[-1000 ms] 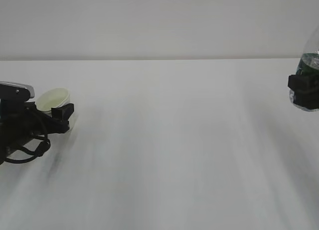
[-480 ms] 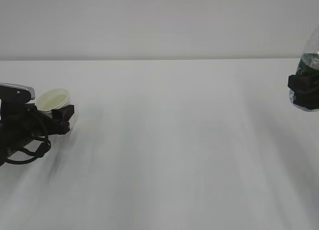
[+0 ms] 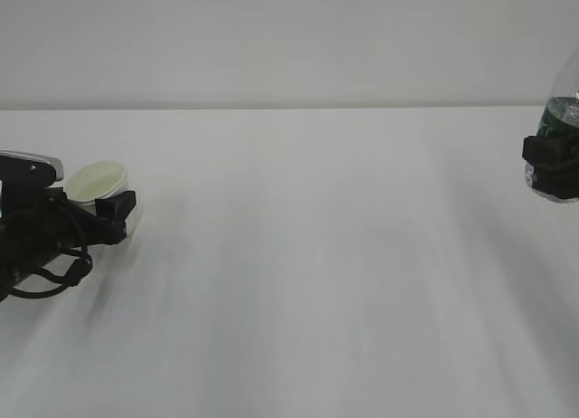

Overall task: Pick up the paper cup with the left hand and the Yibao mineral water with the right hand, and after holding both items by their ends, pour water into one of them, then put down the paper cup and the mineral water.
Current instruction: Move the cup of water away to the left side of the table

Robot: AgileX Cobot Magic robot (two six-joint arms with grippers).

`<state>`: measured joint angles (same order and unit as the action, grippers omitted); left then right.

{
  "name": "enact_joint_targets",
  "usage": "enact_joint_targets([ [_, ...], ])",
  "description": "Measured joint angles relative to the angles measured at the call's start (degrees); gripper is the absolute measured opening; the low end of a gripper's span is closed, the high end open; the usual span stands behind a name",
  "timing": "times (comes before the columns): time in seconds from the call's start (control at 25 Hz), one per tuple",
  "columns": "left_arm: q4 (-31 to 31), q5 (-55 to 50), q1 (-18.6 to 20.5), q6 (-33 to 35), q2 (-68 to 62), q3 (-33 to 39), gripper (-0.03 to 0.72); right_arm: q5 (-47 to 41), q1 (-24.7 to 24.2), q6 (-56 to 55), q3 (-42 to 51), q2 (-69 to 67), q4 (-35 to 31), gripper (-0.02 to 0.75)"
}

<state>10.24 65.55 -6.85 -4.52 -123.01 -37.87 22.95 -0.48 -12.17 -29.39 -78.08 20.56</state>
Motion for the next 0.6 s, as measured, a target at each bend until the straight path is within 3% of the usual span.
enact_joint_targets([
  [0.6, -1.8, 0.0, 0.0, 0.0, 3.0, 3.2, 0.552, 0.0, 0.0, 0.0, 0.0, 0.0, 0.0, 0.402],
])
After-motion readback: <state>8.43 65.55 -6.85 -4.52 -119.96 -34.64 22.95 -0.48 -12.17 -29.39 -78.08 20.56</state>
